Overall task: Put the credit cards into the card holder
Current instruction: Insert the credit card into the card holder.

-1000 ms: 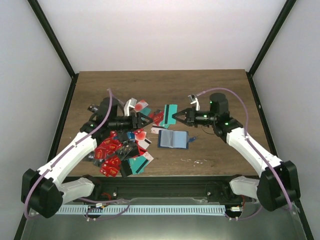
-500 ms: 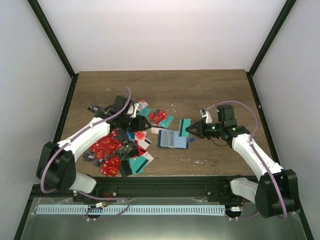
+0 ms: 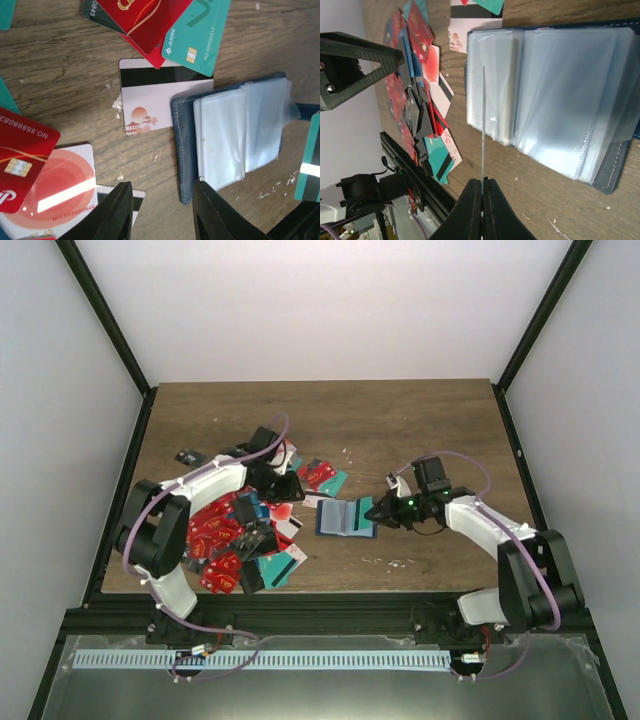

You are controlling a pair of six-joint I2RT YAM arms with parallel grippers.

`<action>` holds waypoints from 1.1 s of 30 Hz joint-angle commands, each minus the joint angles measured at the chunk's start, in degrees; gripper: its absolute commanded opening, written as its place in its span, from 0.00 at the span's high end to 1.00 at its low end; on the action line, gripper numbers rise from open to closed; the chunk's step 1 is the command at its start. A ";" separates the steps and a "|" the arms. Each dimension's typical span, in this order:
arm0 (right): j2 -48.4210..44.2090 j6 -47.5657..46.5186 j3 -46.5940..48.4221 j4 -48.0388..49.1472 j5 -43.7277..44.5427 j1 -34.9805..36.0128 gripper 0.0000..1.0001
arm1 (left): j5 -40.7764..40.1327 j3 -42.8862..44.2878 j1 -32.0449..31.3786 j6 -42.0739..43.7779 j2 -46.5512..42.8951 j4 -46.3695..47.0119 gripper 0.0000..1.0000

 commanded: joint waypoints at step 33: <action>18.82 -4.28 4.60 13.56 -1.59 3.47 0.99 | 5.04 6.74 -4.15 3.82 15.02 -2.76 0.79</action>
